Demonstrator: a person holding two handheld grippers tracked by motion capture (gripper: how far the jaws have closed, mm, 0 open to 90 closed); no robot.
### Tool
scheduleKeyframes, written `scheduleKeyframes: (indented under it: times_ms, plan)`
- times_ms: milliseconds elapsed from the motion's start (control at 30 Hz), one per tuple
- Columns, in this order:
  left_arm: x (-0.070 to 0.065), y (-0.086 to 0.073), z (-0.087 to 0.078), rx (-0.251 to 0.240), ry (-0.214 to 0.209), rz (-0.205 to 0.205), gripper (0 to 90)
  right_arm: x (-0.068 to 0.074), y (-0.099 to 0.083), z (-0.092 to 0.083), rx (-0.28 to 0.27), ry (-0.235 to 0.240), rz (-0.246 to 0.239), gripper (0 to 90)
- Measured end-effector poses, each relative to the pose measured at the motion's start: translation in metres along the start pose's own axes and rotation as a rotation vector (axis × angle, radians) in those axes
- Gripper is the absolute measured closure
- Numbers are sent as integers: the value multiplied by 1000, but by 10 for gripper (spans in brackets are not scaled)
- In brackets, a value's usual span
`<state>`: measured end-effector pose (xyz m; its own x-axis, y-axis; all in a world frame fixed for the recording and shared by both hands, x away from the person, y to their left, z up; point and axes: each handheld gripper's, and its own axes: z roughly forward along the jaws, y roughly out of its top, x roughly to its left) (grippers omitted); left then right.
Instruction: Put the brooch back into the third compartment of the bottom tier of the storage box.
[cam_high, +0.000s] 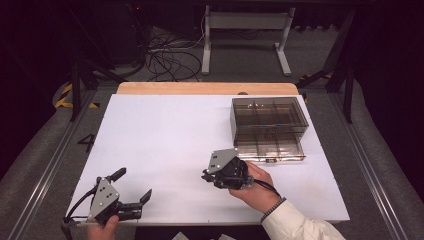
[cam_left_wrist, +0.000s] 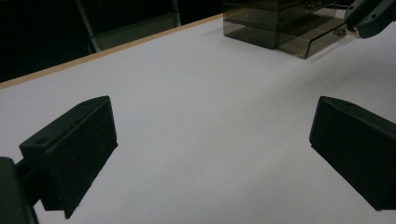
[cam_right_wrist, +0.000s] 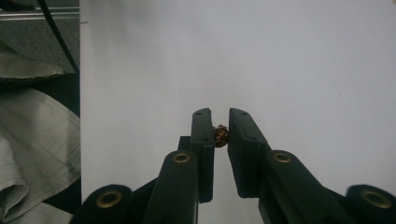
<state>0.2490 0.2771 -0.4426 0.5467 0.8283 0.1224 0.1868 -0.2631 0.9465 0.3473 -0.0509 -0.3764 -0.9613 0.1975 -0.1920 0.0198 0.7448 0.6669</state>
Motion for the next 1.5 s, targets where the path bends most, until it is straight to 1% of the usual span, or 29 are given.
scheduleKeyframes:
  times_ms: [167,467,867,1233,1333,1400,1500]
  plan:
    - [0,0,0,1,0,2,16,-7,-2,-11,-5,-26,25,808]
    - [0,0,0,1,0,3,16,-20,-9,-28,2,-69,55,808]
    - [0,0,1,1,0,1,16,-35,-20,-46,16,-124,97,808]
    - [0,0,0,2,2,2,16,-49,-31,-59,41,-170,148,808]
    - [-1,0,1,2,2,2,16,-53,-35,-61,62,-197,163,808]
    - [0,0,0,2,3,2,16,-56,-38,-63,66,-207,180,807]
    - [0,0,1,2,2,2,16,-61,-42,-66,76,-219,194,808]
